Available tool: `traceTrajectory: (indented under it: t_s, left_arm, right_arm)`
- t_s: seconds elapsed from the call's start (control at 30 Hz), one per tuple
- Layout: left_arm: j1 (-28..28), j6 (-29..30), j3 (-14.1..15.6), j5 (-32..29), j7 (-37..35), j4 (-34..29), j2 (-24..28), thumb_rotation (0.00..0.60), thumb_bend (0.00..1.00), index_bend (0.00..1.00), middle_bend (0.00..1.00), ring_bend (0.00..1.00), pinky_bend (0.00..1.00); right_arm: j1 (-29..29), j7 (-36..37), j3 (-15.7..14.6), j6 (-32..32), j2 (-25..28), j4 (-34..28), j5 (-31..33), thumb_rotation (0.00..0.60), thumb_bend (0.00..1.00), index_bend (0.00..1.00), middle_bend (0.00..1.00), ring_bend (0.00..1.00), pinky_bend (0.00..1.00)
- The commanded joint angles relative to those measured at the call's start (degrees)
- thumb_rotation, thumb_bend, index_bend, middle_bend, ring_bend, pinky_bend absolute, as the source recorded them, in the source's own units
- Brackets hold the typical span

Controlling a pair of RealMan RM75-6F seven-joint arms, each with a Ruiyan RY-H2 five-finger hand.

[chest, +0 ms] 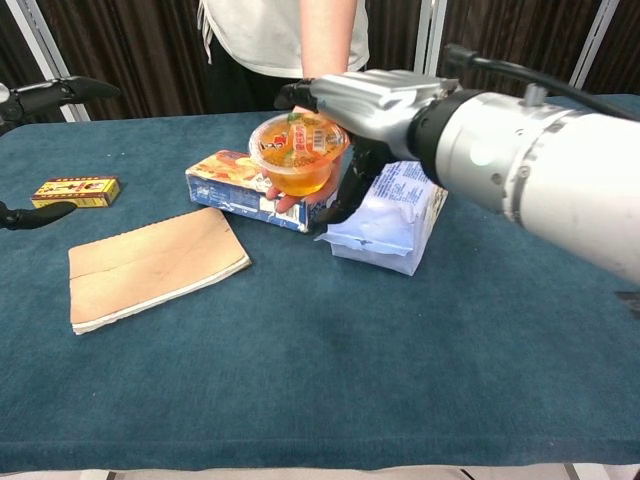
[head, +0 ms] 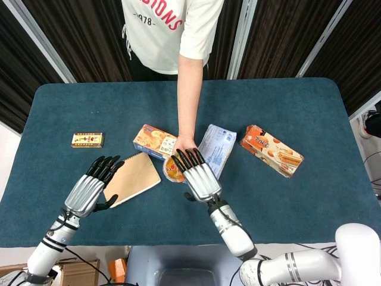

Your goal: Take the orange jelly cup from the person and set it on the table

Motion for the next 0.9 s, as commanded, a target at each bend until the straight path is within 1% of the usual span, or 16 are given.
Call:
traceTrajectory:
  t_s: [0.03, 0.13, 0.2, 0.23, 0.27, 0.3, 0.37, 0.5, 0.7, 0.8, 0.9]
  left_arm:
    - [0.3, 0.5, 0.1, -0.2, -0.2, 0.1, 0.2, 0.6, 0.33, 0.0, 0.0, 0.0, 0.0]
    - [0.5, 0.7, 0.1, -0.1, -1.0, 0.3, 0.7, 0.6, 0.33, 0.0, 0.0, 0.0, 0.0]
    - [0.6, 0.7, 0.3, 0.0, -1.6, 0.4, 1.2, 0.6, 0.33, 0.0, 0.0, 0.0, 0.0]
    - [0.6, 0.6, 0.3, 0.0, -1.9, 0.5, 1.4, 0.6, 0.33, 0.0, 0.0, 0.0, 0.0]
    - [0.6, 0.5, 0.4, 0.0, -2.2, 0.5, 1.6, 0.6, 0.33, 0.0, 0.0, 0.0, 0.0]
    - [0.6, 0.5, 0.5, 0.0, -2.5, 0.6, 1.7, 0.6, 0.33, 0.0, 0.0, 0.0, 0.0]
    - [0.6, 0.4, 0.7, 0.1, -3.4, 0.8, 1.9, 0.6, 0.33, 0.0, 0.0, 0.0, 0.0]
    - [0.8, 0.5, 0.8, 0.2, -4.1, 1.2, 2.2, 0.6, 0.33, 0.0, 0.0, 0.0, 0.0]
    - [1.3, 1.3, 1.2, 0.9, -4.1, 0.7, 2.8, 0.6, 0.33, 0.0, 0.0, 0.0, 0.0]
    - [1.5, 1.6, 1.3, 0.8, -4.6, 0.9, 2.9, 0.6, 0.33, 0.0, 0.0, 0.0, 0.0]
    - [1.6, 1.6, 1.3, 0.8, -4.9, 0.9, 3.1, 0.6, 0.33, 0.0, 0.0, 0.0, 0.0]
  right_arm:
    - [3.1, -2.4, 1.4, 1.9, -3.1, 2.8, 3.9, 0.6, 0.1, 0.0, 0.0, 0.0, 0.0]
    - [4.0, -1.5, 1.3, 2.6, -4.0, 4.1, 3.3, 0.6, 0.1, 0.0, 0.0, 0.0, 0.0]
    - [4.3, -0.6, 1.1, 3.4, -4.5, 4.9, 2.2, 0.6, 0.1, 0.05, 0.01, 0.0, 0.01]
    - [4.4, -0.4, 1.0, 3.7, -4.7, 5.3, 2.0, 0.6, 0.1, 0.11, 0.05, 0.0, 0.04]
    - [4.5, -0.2, 1.1, 4.2, -5.0, 5.6, 1.9, 0.6, 0.1, 0.18, 0.11, 0.03, 0.09]
    - [4.6, 0.0, 1.1, 4.5, -5.2, 5.8, 2.0, 0.6, 0.1, 0.26, 0.17, 0.07, 0.15]
    - [5.0, -0.2, 1.1, 5.0, -5.7, 6.5, 2.6, 0.6, 0.1, 0.37, 0.24, 0.16, 0.25]
    - [5.7, -0.3, 0.8, 5.7, -6.2, 7.7, 2.4, 0.6, 0.1, 0.49, 0.32, 0.26, 0.39]
    - [6.0, 1.4, 0.5, 7.2, -6.9, 8.6, -0.2, 0.6, 0.11, 0.64, 0.42, 0.4, 0.54]
    - [5.9, 2.0, 0.1, 8.0, -6.6, 8.3, -1.7, 0.6, 0.11, 0.69, 0.46, 0.45, 0.58]
    - [5.4, 3.3, 0.2, 8.6, -5.6, 6.9, -3.5, 0.6, 0.12, 0.71, 0.48, 0.47, 0.6]
